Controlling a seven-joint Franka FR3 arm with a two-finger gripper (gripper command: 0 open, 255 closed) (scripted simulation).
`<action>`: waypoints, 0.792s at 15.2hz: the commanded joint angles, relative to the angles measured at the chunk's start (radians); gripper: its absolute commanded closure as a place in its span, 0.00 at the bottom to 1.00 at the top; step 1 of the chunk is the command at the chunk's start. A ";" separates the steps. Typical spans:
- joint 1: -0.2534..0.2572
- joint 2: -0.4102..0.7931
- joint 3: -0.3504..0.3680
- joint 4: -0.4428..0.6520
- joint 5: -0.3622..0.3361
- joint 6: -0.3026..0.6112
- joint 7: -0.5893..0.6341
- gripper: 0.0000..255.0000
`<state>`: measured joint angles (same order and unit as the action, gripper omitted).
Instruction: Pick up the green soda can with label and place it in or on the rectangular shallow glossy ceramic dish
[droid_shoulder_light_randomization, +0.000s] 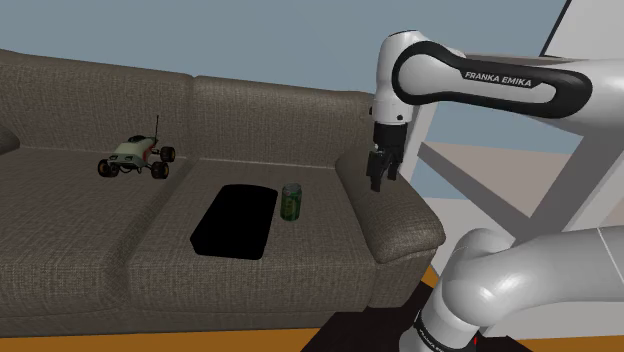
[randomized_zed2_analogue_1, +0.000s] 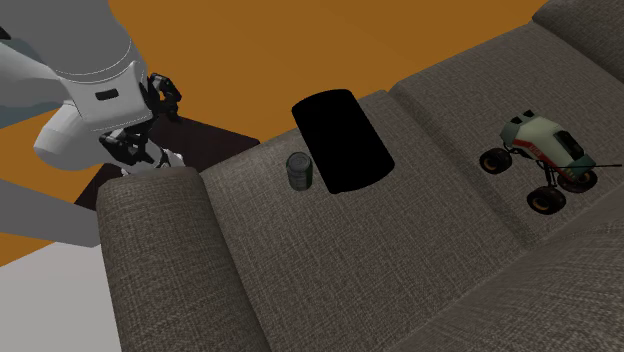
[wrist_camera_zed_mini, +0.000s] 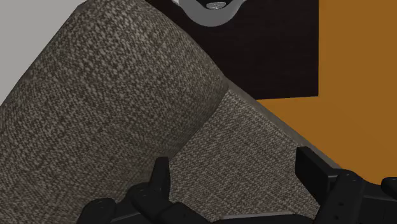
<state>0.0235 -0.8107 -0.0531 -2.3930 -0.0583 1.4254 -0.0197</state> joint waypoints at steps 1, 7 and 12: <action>0.000 0.000 0.000 0.000 0.000 0.000 0.000 0.00; 0.030 0.176 0.017 0.031 0.024 0.191 0.002 0.00; 0.053 0.335 0.031 0.092 0.040 0.327 0.000 0.00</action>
<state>0.0724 -0.5091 -0.0242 -2.3119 -0.0211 1.7206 -0.0182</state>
